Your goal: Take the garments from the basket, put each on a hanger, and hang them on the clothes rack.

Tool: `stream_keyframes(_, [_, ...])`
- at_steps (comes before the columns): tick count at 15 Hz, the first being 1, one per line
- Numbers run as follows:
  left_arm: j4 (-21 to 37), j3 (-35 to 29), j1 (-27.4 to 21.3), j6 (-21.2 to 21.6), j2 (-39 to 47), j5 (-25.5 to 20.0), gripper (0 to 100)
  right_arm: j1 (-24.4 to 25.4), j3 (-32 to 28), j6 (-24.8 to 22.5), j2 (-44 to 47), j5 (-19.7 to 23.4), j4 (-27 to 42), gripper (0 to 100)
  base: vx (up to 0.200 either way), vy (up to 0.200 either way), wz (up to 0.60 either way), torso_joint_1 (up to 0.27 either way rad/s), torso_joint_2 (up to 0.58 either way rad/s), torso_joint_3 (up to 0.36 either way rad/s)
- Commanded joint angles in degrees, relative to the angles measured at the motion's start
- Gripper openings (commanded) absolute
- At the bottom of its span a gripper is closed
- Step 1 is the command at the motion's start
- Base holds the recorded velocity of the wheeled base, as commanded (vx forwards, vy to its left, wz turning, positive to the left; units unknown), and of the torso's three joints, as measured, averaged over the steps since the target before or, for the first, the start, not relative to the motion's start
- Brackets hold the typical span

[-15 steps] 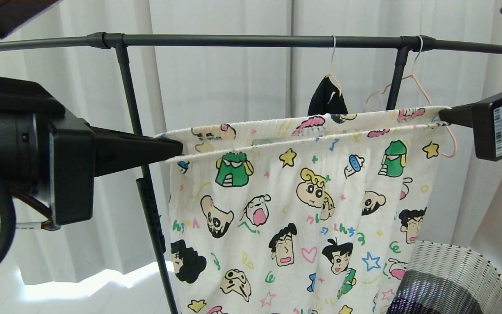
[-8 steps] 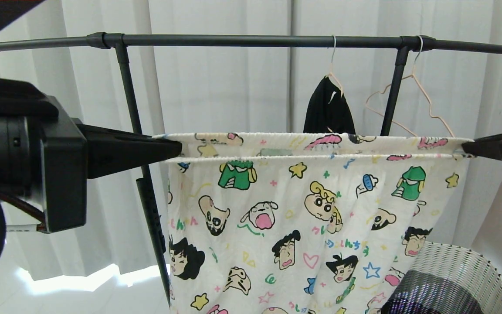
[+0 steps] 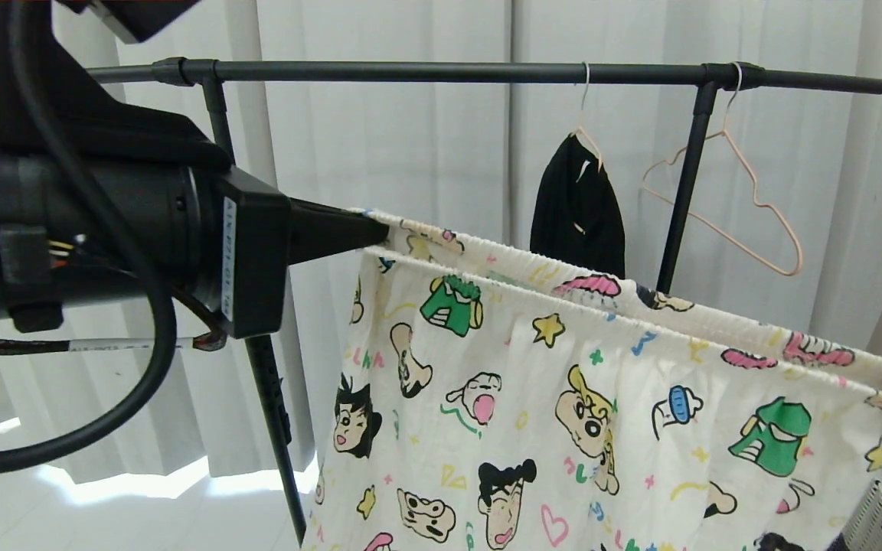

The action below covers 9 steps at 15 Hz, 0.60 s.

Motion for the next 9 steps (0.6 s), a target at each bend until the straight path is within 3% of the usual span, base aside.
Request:
stream_keyframes(1, [-0.39,-0.3,0.07,-0.14,2.35,-0.06,0,4.99,2.28,-0.01,-2.16,0.28,-0.46,0,0.0,0.0,0.0,0.0,0.0,0.0])
stream_keyframes(9, [-0.48,0.76,0.07,-1.89,2.7,-1.46,0,6.66,4.83,-1.42,-1.99,0.1,-5.56,0,0.0,0.0,0.0,0.0,0.0,0.0])
